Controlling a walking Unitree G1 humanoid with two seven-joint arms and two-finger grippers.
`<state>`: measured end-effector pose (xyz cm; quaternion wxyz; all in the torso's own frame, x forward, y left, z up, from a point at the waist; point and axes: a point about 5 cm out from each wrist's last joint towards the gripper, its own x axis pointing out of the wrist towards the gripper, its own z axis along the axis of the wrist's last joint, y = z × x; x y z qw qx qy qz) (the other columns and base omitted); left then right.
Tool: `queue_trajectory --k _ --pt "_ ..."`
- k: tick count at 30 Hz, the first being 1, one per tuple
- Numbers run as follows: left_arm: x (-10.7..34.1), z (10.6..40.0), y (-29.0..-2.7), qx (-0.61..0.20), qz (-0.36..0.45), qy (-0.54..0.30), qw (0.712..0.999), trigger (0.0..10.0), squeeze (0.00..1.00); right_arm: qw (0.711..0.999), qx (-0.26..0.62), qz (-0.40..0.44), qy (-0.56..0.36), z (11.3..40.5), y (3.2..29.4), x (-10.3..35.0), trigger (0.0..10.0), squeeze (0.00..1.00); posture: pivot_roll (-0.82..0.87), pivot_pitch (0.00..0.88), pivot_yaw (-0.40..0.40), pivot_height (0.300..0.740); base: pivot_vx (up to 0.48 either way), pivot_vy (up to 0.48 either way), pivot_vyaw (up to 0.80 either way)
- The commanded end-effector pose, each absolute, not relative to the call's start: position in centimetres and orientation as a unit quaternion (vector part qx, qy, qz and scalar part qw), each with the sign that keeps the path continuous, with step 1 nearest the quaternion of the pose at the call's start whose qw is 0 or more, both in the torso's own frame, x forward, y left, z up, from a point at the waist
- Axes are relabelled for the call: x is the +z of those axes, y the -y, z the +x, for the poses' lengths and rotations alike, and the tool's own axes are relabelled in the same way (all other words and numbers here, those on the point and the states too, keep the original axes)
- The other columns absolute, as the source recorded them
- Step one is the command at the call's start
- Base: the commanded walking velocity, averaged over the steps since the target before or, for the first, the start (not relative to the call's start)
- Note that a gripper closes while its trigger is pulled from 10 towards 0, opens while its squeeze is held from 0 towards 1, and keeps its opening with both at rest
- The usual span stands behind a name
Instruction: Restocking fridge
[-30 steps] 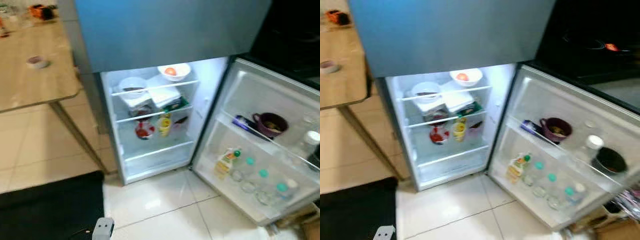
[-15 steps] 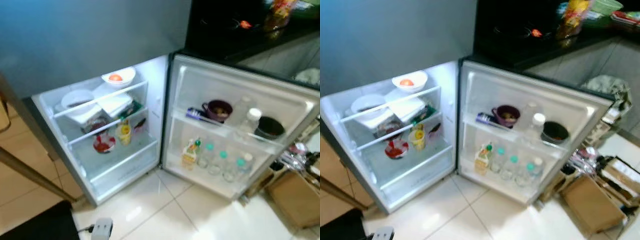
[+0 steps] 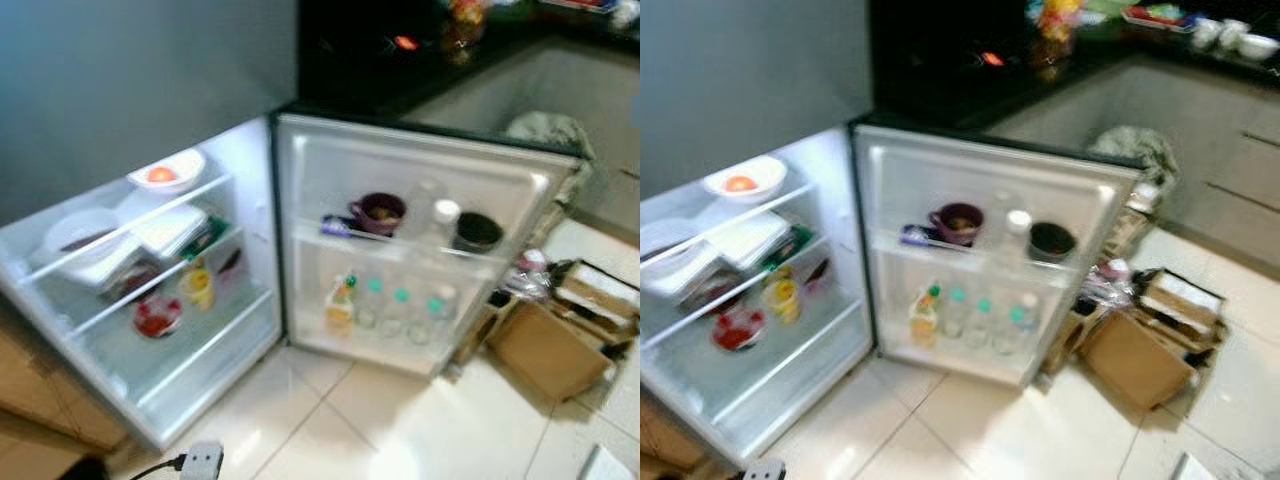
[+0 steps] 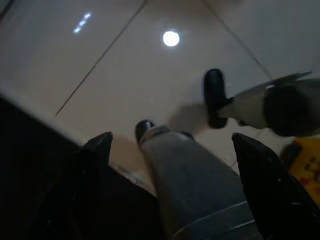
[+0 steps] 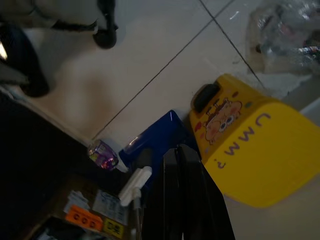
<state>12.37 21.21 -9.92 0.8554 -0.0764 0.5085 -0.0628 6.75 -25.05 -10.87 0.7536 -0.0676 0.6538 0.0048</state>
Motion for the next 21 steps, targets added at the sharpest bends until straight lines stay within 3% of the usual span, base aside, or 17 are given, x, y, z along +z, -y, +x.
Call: queue_trajectory --k 1,5,15,21 --pt "-10.2 11.3 -21.3 -0.061 -0.080 -0.524 0.846 10.0 0.00 0.755 0.006 -0.067 -0.652 7.2 24.6 -10.9 10.0 0.00 0.01 0.000 -0.038 0.740 0.000 0.000 -0.74" --pt "-10.3 11.3 -21.2 -0.062 -0.081 -0.525 0.845 10.0 0.00 0.761 0.005 -0.067 -0.646 8.0 24.4 -10.8 10.0 0.00 0.01 0.000 -0.040 0.740 0.000 0.000 -0.67" --pt "-10.4 11.0 -20.9 -0.069 -0.095 -0.534 0.838 10.0 0.00 0.769 -0.003 -0.065 -0.637 9.0 25.0 -10.4 10.0 0.00 0.01 0.000 -0.042 0.740 0.000 0.000 0.00" --pt "-10.4 11.0 -20.6 -0.077 -0.101 -0.535 0.835 10.0 0.00 0.767 -0.012 -0.069 -0.638 8.5 26.6 -10.1 10.0 0.00 0.00 0.000 -0.043 0.740 0.000 -0.388 0.00"
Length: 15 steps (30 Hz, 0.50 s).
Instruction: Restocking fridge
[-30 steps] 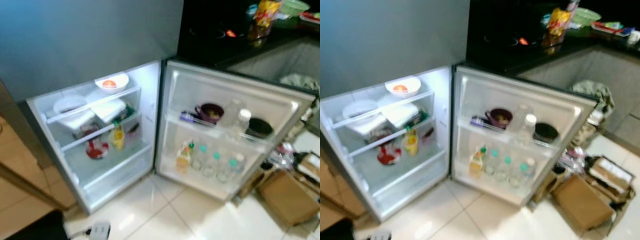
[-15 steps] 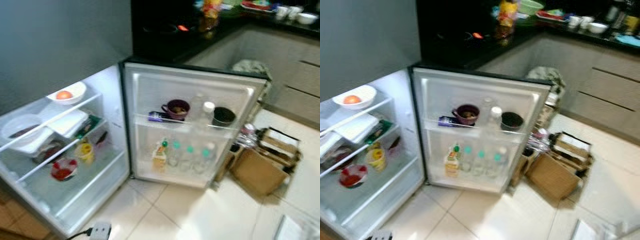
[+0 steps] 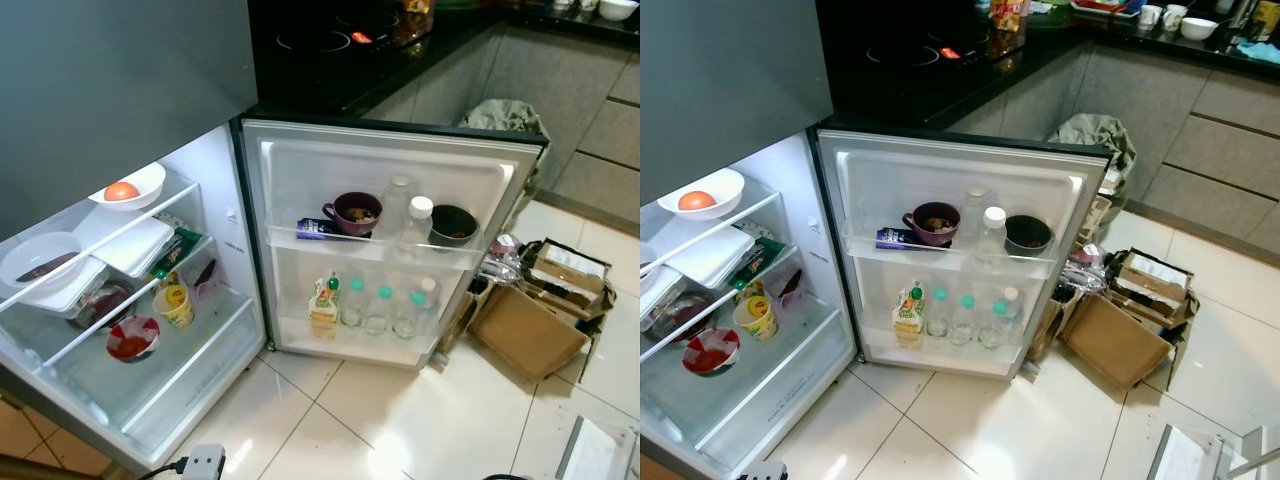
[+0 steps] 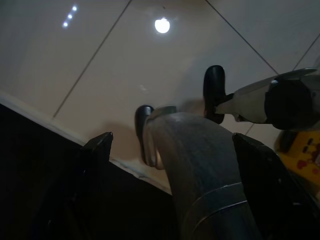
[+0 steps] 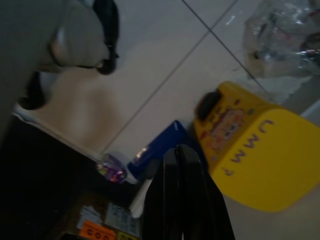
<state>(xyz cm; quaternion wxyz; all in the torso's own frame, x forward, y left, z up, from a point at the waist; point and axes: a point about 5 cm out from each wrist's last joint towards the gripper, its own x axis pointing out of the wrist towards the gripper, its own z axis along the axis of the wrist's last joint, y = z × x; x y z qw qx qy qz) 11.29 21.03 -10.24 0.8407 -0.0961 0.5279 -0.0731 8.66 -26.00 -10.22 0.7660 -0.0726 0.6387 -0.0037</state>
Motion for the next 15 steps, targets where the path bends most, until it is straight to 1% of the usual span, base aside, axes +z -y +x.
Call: queue_trajectory --k 1,5,9,12,15 --pt "-10.4 10.9 -20.6 -0.078 -0.101 -0.535 0.835 10.0 0.00 0.767 -0.015 -0.069 -0.638 8.4 26.8 -10.0 10.0 0.00 0.00 0.000 -0.043 0.740 0.000 -0.472 0.00" --pt "-10.4 10.9 -20.5 -0.082 -0.099 -0.536 0.834 10.0 0.00 0.768 -0.019 -0.068 -0.637 8.2 27.2 -9.9 10.0 0.00 0.00 0.000 -0.041 0.740 0.000 -0.472 0.00" --pt "-10.5 10.9 -20.5 -0.082 -0.100 -0.536 0.834 10.0 0.00 0.773 -0.017 -0.061 -0.632 8.4 26.6 -10.1 10.0 0.00 0.00 0.000 -0.040 0.740 0.000 -0.470 0.00" --pt "-10.5 10.8 -20.4 -0.082 -0.101 -0.536 0.834 10.0 0.00 0.783 -0.012 -0.052 -0.620 9.2 25.5 -10.2 10.0 0.00 -0.01 0.000 -0.041 0.740 0.000 -0.472 0.00" --pt "-10.6 10.6 -20.3 -0.080 -0.101 -0.539 0.832 10.0 0.00 0.790 -0.015 -0.052 -0.611 9.6 25.2 -10.2 10.0 0.00 -0.01 0.000 -0.041 0.740 0.000 -0.472 0.00"
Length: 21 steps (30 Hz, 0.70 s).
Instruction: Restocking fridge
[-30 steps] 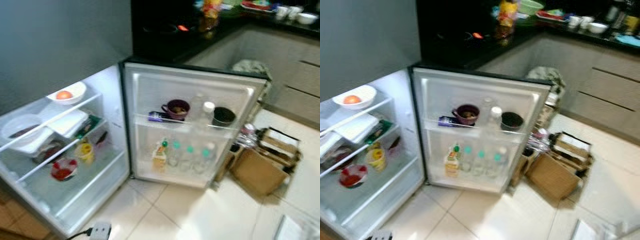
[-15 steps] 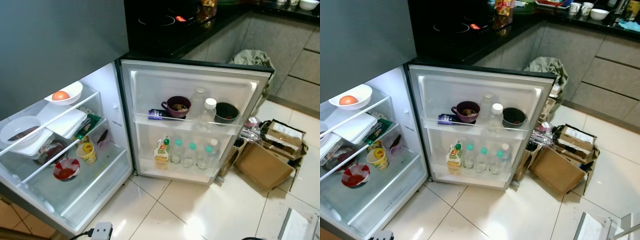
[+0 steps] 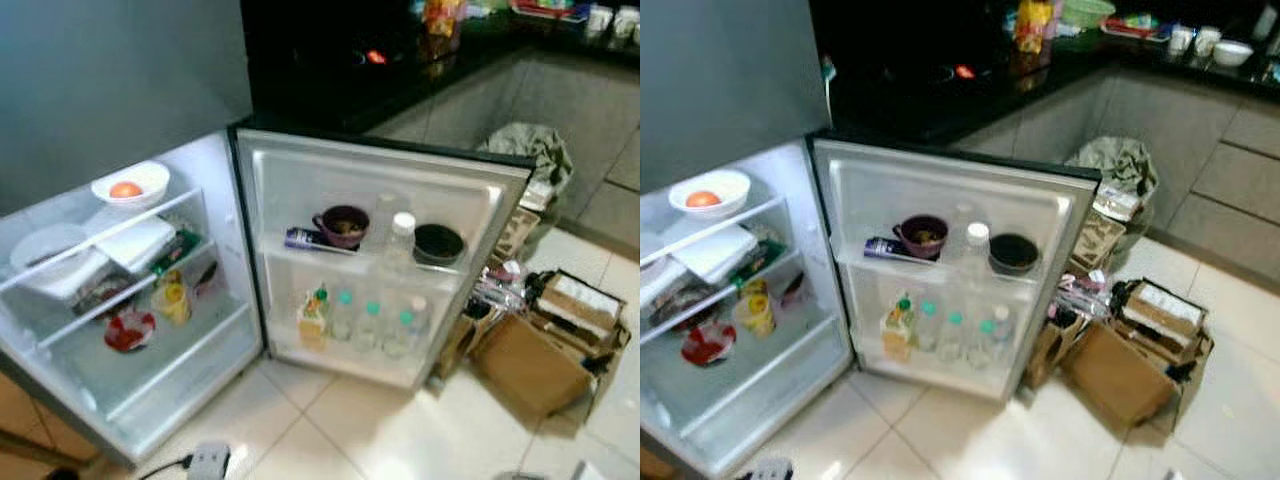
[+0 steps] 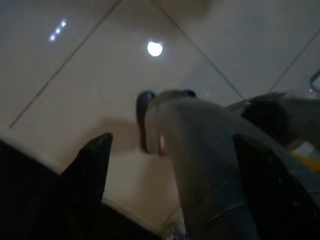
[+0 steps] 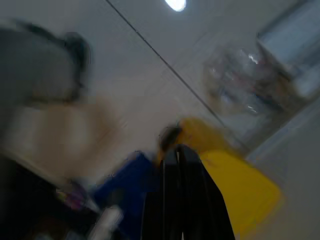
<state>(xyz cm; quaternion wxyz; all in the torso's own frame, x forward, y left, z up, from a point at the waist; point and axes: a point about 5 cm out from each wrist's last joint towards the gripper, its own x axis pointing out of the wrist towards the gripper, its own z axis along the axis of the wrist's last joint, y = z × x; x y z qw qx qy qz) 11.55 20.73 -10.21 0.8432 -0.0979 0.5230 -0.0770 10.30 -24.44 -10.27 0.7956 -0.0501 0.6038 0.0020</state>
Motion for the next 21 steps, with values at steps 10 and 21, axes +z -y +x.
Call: queue_trajectory --k 10,21 --pt "-10.61 10.46 -20.34 -0.080 -0.099 -0.541 0.831 10.0 0.00 0.795 -0.011 -0.030 -0.606 9.84 25.76 -9.97 10.0 0.00 -0.01 0.000 -0.037 0.740 0.000 -0.471 0.44" --pt "-10.60 10.71 -20.19 -0.072 -0.102 -0.540 0.833 10.0 0.00 0.797 -0.014 -0.026 -0.603 9.68 26.01 -9.92 10.0 0.00 -0.02 0.000 -0.034 0.740 0.000 -0.075 0.77"
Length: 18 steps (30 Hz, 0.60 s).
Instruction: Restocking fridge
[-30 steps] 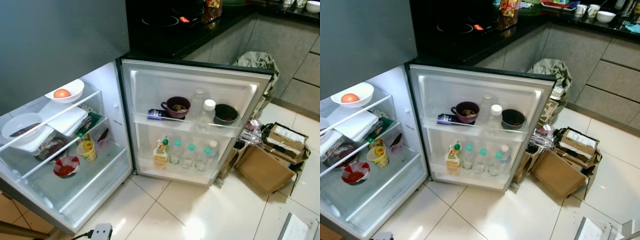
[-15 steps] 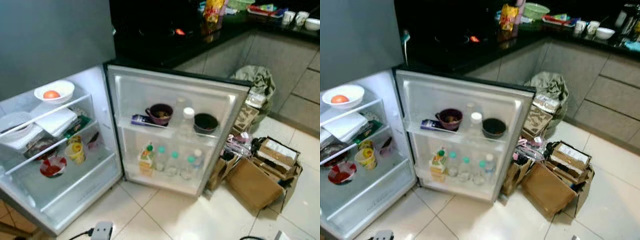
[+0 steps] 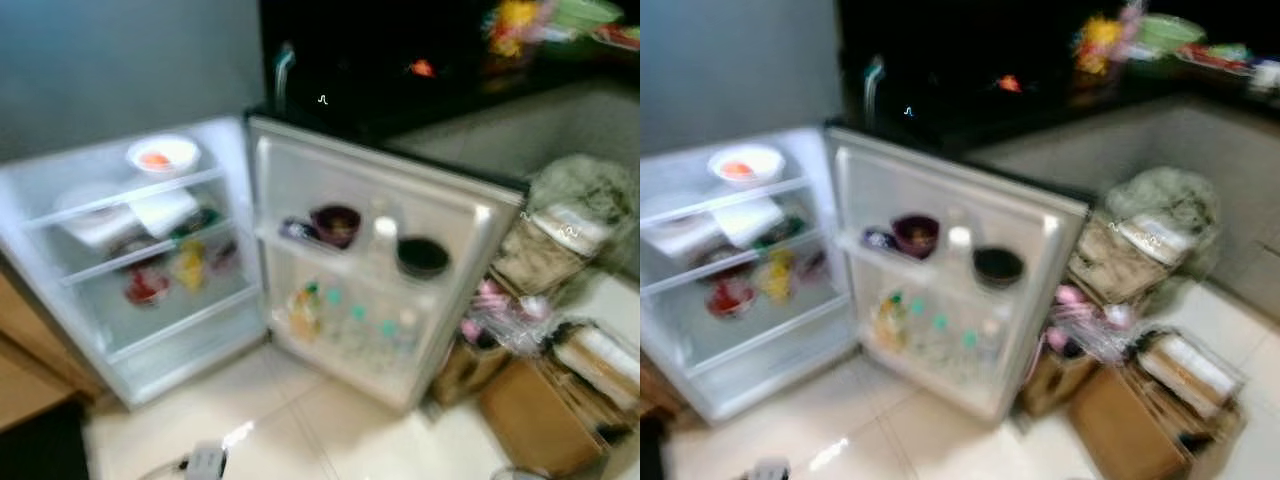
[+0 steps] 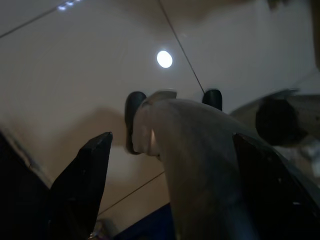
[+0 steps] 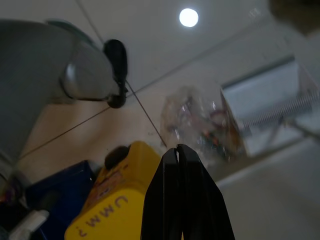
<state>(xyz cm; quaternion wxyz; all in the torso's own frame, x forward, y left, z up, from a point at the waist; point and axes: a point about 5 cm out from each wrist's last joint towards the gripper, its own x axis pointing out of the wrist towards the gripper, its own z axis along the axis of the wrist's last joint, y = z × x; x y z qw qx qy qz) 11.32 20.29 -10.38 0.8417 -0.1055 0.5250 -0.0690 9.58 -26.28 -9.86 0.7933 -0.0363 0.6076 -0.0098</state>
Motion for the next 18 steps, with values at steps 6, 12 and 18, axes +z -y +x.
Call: queue_trajectory --k 6,12,18 --pt "-10.56 10.91 -20.20 -0.068 -0.104 -0.538 0.834 10.0 0.00 0.798 -0.016 -0.029 -0.602 9.71 25.98 -9.93 10.0 0.00 -0.02 0.000 -0.034 0.740 0.000 0.000 0.77" --pt "-10.52 10.99 -20.33 -0.068 -0.104 -0.538 0.834 10.0 0.00 0.799 -0.017 -0.031 -0.600 9.82 25.98 -9.91 10.0 0.00 -0.02 0.000 -0.034 0.740 0.000 0.000 0.77" --pt "-10.48 11.03 -20.46 -0.069 -0.100 -0.538 0.834 10.0 0.00 0.801 -0.028 -0.051 -0.596 9.95 26.48 -9.75 10.0 0.00 -0.02 0.000 -0.033 0.740 0.000 0.000 0.77"
